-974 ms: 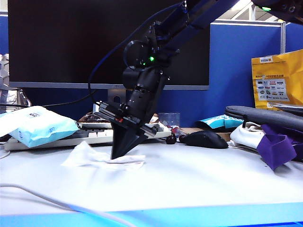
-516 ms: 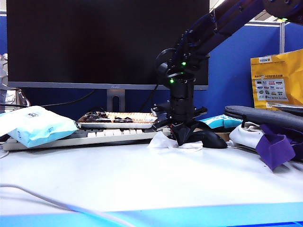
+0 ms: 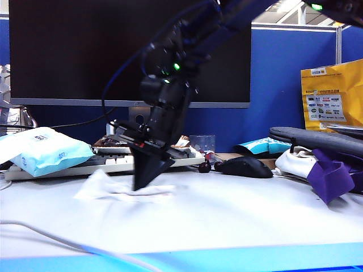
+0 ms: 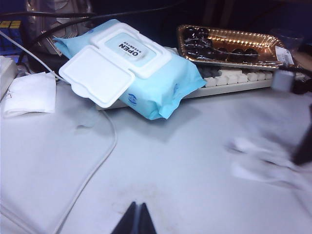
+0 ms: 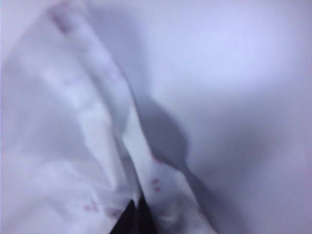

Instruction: Use the wet wipes on the table to wipe the cherry juice off the table, then put the wipes back on the table.

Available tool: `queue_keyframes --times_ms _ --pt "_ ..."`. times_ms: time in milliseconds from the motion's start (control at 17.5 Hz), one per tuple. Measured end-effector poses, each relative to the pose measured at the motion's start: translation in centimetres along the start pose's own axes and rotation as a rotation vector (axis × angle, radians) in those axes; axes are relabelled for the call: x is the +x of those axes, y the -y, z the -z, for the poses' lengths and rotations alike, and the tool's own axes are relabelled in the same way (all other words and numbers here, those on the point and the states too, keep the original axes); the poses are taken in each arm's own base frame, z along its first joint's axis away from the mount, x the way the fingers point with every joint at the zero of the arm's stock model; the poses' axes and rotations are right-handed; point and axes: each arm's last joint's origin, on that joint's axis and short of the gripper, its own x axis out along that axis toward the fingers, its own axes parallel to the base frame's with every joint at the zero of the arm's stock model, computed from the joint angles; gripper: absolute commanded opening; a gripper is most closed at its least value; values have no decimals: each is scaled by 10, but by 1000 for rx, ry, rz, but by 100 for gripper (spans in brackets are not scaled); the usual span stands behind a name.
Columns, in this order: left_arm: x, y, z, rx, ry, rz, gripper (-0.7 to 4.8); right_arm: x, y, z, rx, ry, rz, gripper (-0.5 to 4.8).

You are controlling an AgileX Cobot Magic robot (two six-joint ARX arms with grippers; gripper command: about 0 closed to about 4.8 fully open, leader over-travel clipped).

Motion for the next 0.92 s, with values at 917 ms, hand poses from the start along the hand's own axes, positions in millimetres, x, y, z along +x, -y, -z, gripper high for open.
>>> queue_keyframes --times_ms 917 --pt "0 0 0 0 0 0 -3 -37 67 45 384 -174 157 -1"
